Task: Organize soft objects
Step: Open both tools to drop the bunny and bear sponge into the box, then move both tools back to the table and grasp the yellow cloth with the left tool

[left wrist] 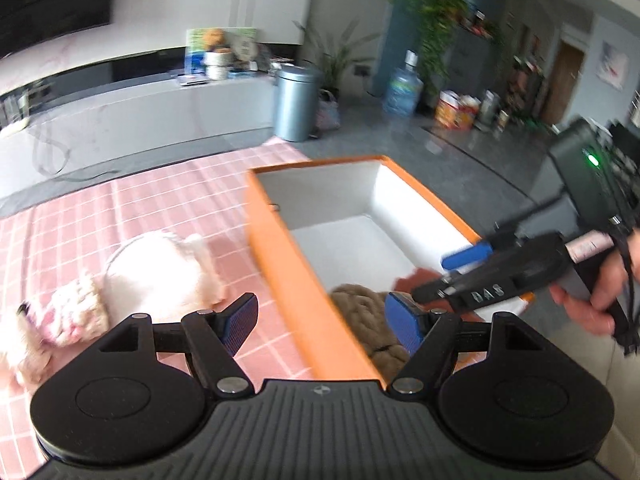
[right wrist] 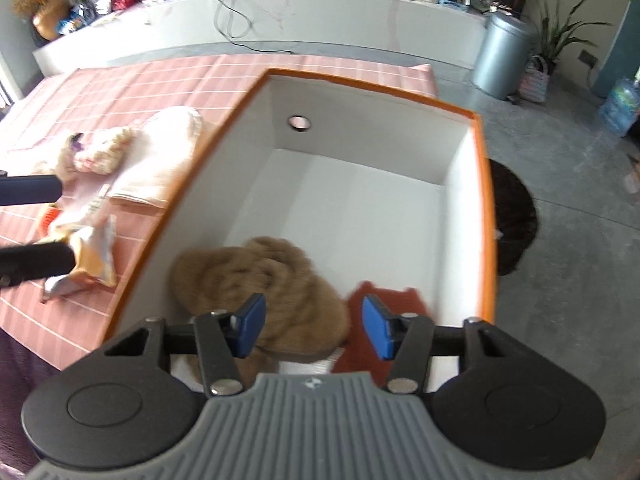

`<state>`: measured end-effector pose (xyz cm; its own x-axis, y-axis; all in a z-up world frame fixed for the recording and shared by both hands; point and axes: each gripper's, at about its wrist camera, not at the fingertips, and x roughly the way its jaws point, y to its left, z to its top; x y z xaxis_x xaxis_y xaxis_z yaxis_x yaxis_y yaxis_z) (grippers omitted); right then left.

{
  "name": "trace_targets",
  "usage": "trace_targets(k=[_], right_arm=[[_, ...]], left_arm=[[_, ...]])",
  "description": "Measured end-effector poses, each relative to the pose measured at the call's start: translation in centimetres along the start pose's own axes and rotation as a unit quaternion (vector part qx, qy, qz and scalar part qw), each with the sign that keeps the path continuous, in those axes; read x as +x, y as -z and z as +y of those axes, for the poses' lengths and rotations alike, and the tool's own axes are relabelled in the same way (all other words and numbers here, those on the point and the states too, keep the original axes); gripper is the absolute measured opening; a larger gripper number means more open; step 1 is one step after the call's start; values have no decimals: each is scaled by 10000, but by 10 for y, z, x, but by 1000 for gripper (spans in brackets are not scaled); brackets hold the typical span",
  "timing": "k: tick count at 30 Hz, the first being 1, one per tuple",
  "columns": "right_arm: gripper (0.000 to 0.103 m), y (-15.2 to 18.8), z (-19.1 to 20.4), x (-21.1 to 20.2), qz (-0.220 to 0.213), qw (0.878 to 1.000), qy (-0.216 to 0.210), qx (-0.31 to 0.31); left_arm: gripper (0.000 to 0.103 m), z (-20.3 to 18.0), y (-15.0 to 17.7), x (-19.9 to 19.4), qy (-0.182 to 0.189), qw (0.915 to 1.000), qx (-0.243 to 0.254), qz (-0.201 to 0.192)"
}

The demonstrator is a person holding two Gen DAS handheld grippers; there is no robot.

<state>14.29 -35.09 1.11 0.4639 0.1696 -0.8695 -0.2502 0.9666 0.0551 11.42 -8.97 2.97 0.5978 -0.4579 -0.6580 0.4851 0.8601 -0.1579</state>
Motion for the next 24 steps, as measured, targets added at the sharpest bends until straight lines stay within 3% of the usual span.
trace_targets(k=[6,10,16,20,24], right_arm=[[47,-3,14,25,183,9992,-334,91],[29,-1,15,46,477,9975,-465,233],[29,-1,24,57,553,9978,-373,27],[30,0,24,49,444,9986,-296,42],[30,7,29,22,-85,10000,-3,-24]], left_arm=[[85,25,10,-2,-221,9987,-448,-50],[85,37,19,-1,-309,9977,-607,-15],[85,45,31,-1,-345,9966,-748,15],[85,48,37,-8,-300,9961,-820,-93],[85,50,42,-22,-317,9958,-821,-255]])
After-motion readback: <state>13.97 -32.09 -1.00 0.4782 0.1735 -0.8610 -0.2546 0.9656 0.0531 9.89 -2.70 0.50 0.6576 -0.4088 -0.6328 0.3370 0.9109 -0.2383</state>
